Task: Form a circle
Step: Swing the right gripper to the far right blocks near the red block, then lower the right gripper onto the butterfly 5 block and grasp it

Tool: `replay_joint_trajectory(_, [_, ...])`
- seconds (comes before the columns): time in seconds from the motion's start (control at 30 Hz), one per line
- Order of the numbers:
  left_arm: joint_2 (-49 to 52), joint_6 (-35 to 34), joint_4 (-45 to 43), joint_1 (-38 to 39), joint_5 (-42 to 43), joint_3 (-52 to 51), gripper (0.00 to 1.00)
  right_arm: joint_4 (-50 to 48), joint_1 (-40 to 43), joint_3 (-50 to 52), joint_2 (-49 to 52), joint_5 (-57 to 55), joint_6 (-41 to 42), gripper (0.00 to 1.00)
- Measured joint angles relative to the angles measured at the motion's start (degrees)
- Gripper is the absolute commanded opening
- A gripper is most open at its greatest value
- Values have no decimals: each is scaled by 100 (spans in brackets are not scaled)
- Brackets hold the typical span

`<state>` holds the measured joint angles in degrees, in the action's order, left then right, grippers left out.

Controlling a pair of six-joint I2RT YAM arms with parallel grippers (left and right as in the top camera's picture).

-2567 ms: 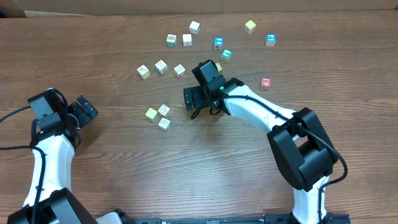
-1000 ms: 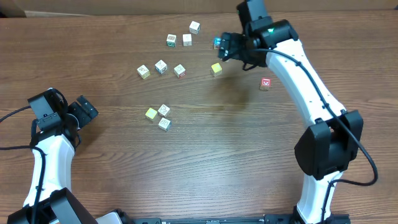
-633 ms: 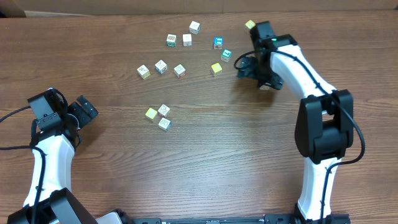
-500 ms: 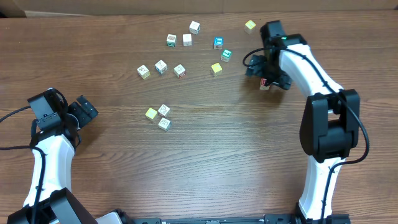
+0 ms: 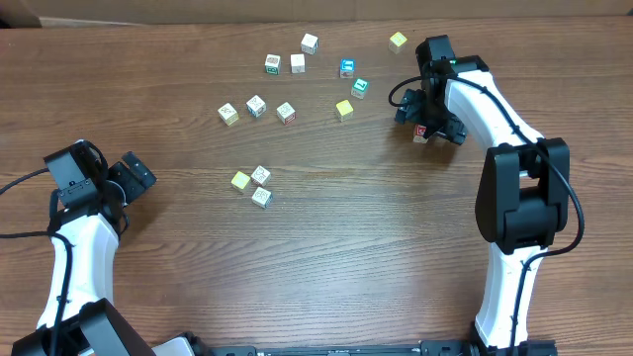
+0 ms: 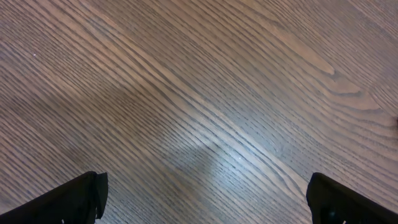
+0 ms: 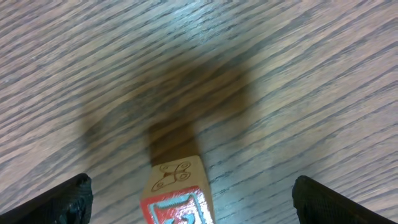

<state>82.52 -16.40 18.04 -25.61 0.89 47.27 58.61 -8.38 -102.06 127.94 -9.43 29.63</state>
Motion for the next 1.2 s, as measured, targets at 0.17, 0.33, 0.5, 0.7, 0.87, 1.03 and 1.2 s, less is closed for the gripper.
replay_joint_trajectory(0.17, [0,0,0,0,0,2,99,-20,4,0,0,-37,2,100])
replay_joint_trajectory(0.33, [0,0,2,0,2,0,99,39,24,-31,2,-44,13,100])
replay_joint_trajectory(0.5, [0,0,0,0,0,0,100,90,214,-136,2,179,-4,100])
replay_joint_trajectory(0.7, [0,0,0,0,0,0,99,168,647,-140,2,1060,-468,100])
replay_joint_trajectory(0.87, [0,0,0,0,0,0,99,402,975,-142,2,1388,-627,100])
replay_joint_trajectory(1.03, [0,0,0,0,0,0,100,610,1202,-142,2,1467,-719,100])
replay_joint_trajectory(1.2, [0,0,0,0,0,0,100,645,1156,-140,2,1493,-999,99])
